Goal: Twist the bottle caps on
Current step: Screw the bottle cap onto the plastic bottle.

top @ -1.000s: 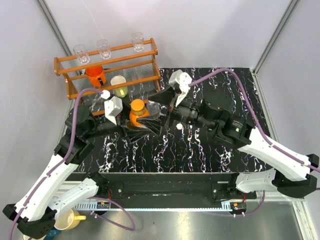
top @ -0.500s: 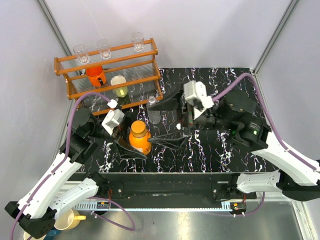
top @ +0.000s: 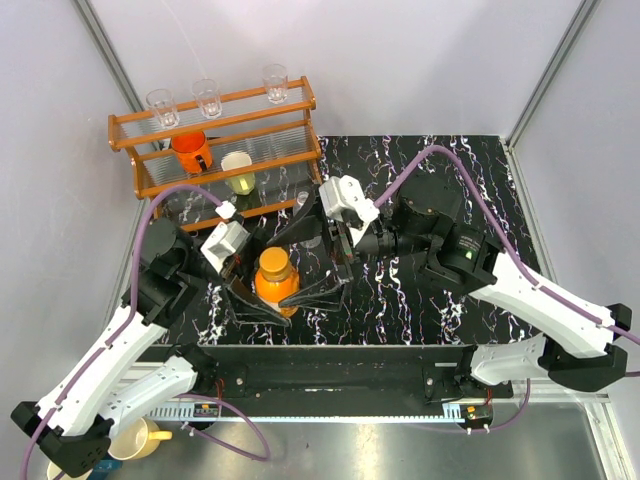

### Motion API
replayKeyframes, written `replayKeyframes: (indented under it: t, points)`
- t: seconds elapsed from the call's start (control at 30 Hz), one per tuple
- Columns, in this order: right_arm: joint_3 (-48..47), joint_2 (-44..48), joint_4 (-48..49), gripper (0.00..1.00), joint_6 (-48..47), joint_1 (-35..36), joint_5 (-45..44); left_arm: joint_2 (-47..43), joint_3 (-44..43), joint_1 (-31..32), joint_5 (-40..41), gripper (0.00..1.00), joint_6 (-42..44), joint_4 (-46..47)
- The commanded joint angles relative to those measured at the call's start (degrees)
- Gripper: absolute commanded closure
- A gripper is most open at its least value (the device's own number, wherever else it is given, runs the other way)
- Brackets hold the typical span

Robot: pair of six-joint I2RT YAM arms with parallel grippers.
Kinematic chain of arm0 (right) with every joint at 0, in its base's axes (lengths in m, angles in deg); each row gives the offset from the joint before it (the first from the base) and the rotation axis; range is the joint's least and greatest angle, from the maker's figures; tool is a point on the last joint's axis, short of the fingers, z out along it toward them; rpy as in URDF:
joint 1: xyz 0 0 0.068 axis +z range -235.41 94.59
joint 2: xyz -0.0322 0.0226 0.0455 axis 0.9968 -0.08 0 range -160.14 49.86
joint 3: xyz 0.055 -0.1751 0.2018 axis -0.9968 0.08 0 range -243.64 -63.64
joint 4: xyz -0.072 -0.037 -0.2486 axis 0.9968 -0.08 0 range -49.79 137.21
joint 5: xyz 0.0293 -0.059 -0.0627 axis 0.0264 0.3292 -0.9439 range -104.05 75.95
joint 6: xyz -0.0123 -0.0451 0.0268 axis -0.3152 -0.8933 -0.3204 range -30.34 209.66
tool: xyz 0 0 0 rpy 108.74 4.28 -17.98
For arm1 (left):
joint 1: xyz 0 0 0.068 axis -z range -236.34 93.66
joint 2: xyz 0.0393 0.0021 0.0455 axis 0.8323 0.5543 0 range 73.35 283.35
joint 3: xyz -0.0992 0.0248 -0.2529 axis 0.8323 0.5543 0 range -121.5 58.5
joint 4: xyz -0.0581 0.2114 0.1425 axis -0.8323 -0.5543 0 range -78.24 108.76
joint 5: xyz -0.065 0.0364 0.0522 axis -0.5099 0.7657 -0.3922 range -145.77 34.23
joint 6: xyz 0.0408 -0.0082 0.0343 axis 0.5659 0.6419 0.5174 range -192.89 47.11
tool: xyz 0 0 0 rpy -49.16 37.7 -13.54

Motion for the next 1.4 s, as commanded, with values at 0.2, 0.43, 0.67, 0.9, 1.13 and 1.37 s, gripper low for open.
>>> replayKeyframes:
  t: [0.2, 0.43, 0.67, 0.9, 1.13, 1.37]
  points:
    - [-1.68, -3.01, 11.48, 0.08, 6.30, 0.33, 8.01, -1.05, 0.63, 0.24, -2.46, 0.84, -0.51, 4.88]
    - [-0.89, -3.19, 15.52, 0.12, 8.15, 0.24, 8.98, -1.75, 1.50, 0.24, -1.58, 0.83, 0.54, 4.44]
    - [-1.15, -3.54, 15.96, 0.23, 9.73, -0.55, 9.07, -2.28, 1.33, 0.24, -0.18, 0.82, 2.74, 2.51]
    - [-1.94, -4.95, 14.21, 0.29, 10.87, -1.52, 8.98, -2.28, 0.54, 0.24, 0.79, 0.82, 4.41, 0.84]
    - [-2.74, -5.30, 12.62, 0.30, 9.64, -1.60, 7.58, -2.11, 0.28, 0.24, 1.14, 0.82, 4.59, 0.75]
    - [-2.65, -4.95, 12.62, 0.44, 9.47, -1.69, 7.05, -2.02, 0.63, 0.24, 2.02, 0.81, 4.67, 0.75]
